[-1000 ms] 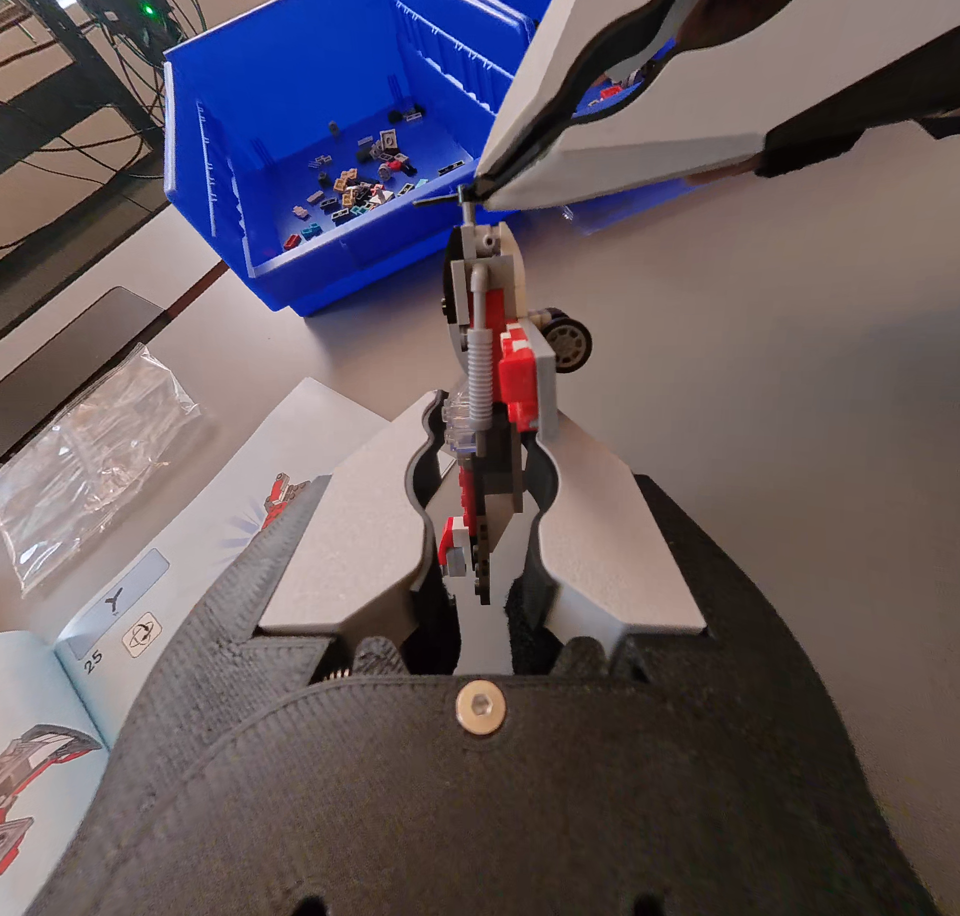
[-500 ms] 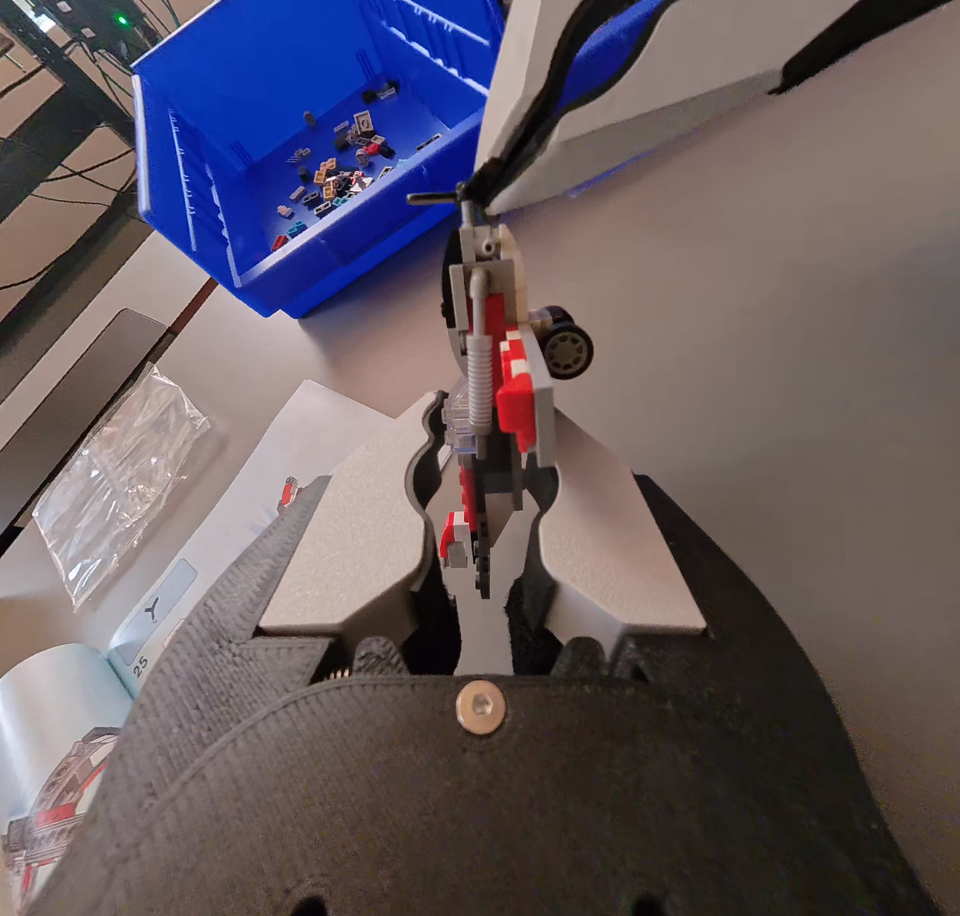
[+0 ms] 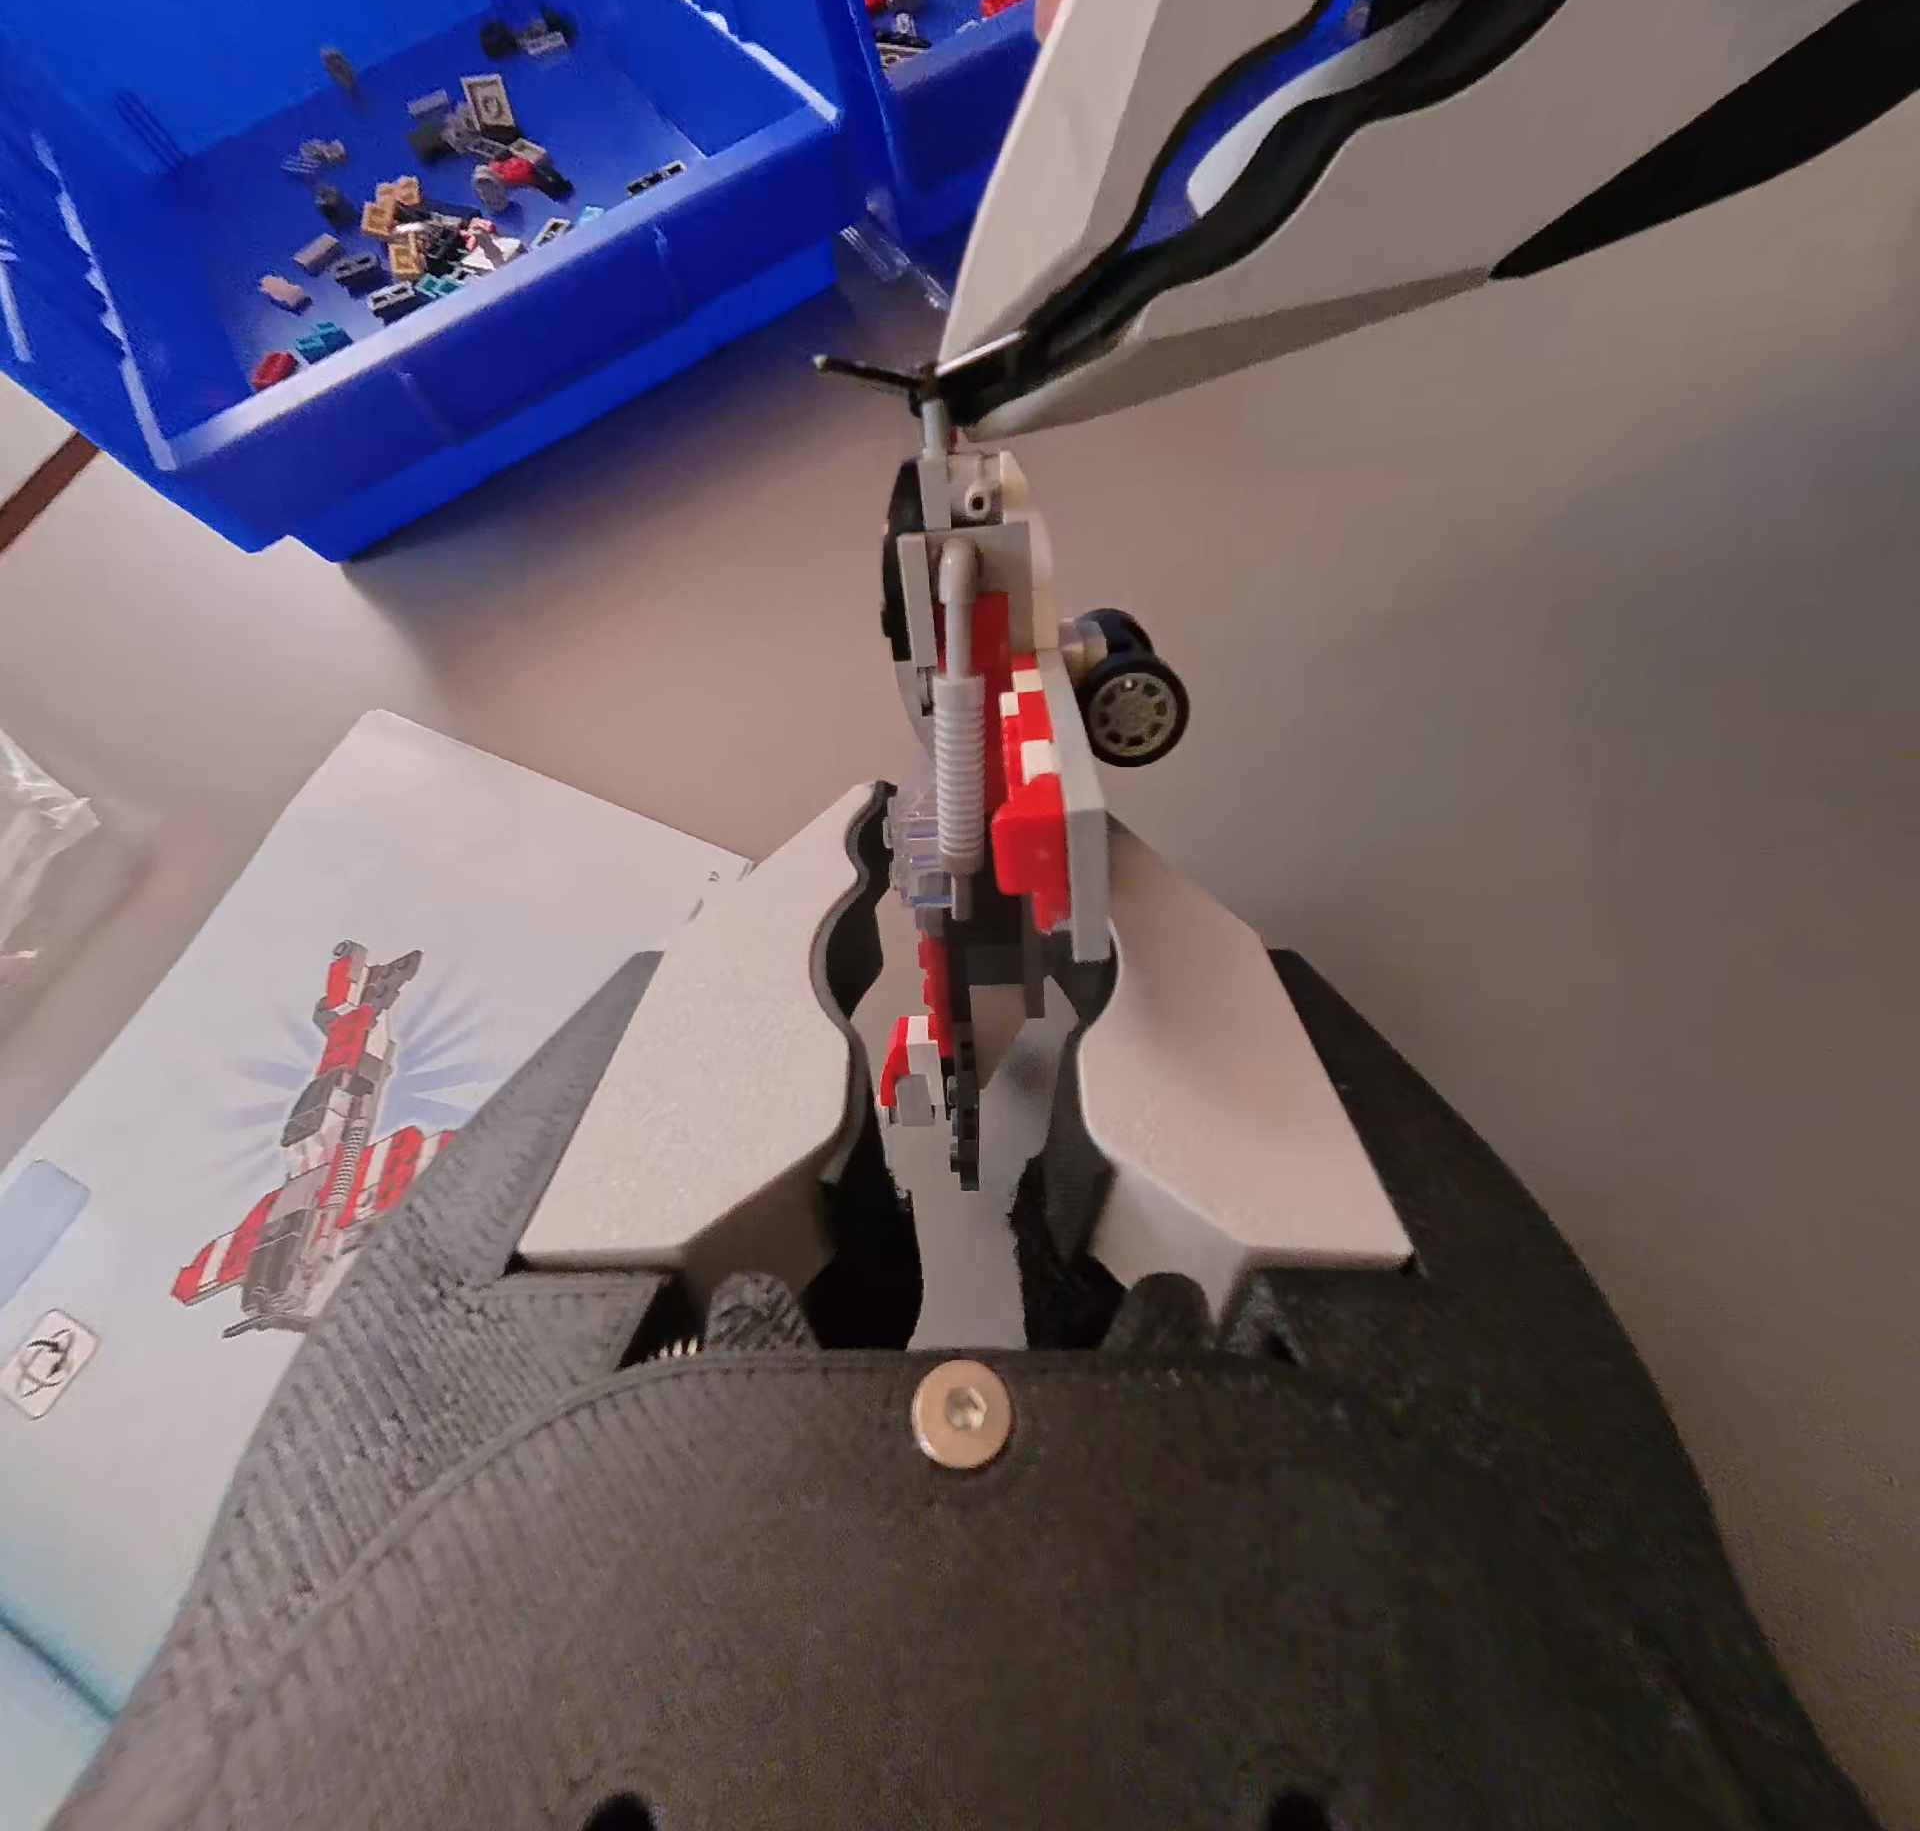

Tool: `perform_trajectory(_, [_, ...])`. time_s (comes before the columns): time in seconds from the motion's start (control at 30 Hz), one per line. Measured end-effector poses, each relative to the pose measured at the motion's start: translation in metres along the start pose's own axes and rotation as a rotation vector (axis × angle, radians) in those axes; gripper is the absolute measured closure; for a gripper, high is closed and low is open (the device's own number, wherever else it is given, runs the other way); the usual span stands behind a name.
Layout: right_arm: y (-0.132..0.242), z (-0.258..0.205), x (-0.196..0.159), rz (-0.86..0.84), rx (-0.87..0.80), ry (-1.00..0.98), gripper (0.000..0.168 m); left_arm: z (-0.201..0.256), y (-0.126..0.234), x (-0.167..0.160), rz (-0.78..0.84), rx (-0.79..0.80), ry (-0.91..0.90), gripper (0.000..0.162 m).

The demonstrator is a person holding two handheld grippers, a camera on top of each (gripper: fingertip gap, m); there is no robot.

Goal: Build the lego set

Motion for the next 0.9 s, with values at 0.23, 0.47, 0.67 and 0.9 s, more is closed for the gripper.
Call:
perform_trajectory(0.23, [0.002,0.003,0.000,0.015,-0.058,0.028,0.168,0.004,0.000,0.003,0.044,-0.058,0.083,0.136])
perform_trajectory(0.47, [0.005,0.003,-0.004,0.034,-0.093,0.028,0.168,0.002,0.000,0.002,0.064,-0.075,0.132,0.136])
perform_trajectory(0.67, [0.007,0.006,-0.008,0.070,-0.128,-0.038,0.168,0.008,-0.002,0.003,0.101,-0.175,0.286,0.135])
perform_trajectory(0.9, [0.003,0.009,-0.013,0.101,-0.168,-0.113,0.168,-0.015,0.002,-0.008,-0.002,0.044,0.101,0.135])
Point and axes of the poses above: each gripper's, where its closed fingertips meet, y back along the fingers, x out of its top, z = x × y across the jaws, the point moved 1 cm from there along y, back along the fingers, and after that the axes turned 7 degrees about -y, right-handed, at the moved point
